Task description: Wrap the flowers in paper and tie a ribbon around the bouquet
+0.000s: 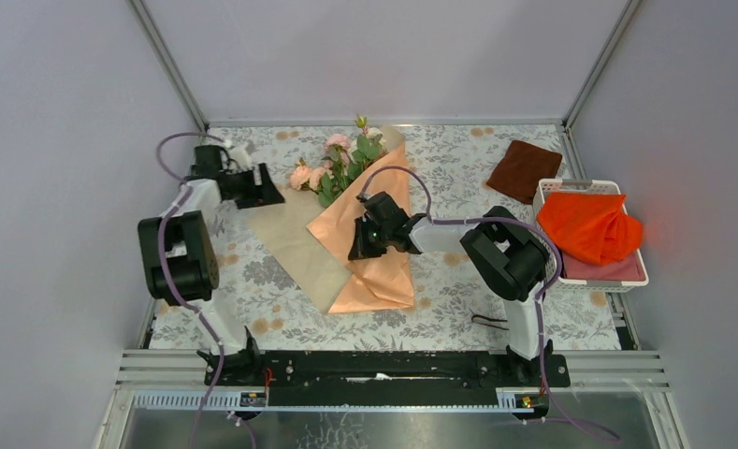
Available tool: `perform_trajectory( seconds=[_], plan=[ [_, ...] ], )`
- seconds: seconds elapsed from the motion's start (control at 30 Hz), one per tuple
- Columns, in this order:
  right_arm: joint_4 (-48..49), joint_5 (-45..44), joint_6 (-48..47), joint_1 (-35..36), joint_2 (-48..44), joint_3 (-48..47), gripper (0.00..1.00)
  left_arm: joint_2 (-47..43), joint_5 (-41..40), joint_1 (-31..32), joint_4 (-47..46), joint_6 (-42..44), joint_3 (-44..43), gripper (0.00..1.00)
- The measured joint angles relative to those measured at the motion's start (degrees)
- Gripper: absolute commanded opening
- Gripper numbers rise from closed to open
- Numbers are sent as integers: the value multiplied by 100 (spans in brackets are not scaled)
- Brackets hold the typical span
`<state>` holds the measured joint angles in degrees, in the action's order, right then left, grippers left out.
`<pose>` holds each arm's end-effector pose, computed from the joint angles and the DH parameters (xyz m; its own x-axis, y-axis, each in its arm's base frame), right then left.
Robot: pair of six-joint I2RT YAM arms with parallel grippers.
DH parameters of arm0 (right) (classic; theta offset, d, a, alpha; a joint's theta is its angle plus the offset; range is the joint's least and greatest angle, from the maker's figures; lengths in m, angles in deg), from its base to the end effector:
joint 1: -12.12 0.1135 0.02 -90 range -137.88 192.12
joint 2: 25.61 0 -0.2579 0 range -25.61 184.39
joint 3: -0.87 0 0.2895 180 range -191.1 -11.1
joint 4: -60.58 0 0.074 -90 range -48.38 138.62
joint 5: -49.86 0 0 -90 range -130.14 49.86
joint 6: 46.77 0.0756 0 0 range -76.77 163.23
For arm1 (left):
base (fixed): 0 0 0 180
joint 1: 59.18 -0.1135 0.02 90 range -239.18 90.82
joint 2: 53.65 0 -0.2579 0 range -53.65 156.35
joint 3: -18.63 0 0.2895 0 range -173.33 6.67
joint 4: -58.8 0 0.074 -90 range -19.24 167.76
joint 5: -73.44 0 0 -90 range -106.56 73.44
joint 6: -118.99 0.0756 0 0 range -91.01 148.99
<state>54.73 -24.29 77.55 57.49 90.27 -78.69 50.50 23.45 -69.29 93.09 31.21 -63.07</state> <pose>0.3187 0.3522 0.0756 -0.8557 -0.0948 -0.5087 -0.4170 0.7085 0.5693 0.4249 0.0264 0.1427 -0.8144 -0.1151 -0.5689 0.2444 0.8210 -0.5160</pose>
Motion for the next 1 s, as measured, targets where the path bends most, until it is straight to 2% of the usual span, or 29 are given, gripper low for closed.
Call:
perform_trajectory(
  seconds=[0.03, 0.17, 0.33, 0.37, 0.57, 0.73, 0.87, 0.93, 1.0],
  plan=[
    [55, 4, 17, 0, -2, 22, 0, -166, -131, -232, -35, -7, 92, 85],
    [173, 17, 31, 0, 0, 72, 0, -487, -756, -887, -146, -61, 544, 91],
    [363, 26, 28, 0, -31, 186, 0, -17, -1261, -861, -179, -116, 664, 94],
    [402, 24, 33, 0, -39, 212, 0, 39, -1279, -857, -205, -144, 616, 97],
    [549, 2, 35, 0, -103, 348, 0, 544, -887, -695, -168, 125, 39, 98],
    [549, 0, 35, 0, -107, 352, 0, 962, 44, -247, 42, 546, -374, 94],
    [540, -7, 37, 0, -118, 361, 0, 988, 627, -186, 297, 678, -330, 85],
    [531, -13, 35, 0, -122, 361, 0, 960, 914, -197, 573, 761, -271, 79],
    [525, -15, 35, 0, -125, 361, 0, 905, 1117, -205, 916, 852, -192, 66]
  ],
)
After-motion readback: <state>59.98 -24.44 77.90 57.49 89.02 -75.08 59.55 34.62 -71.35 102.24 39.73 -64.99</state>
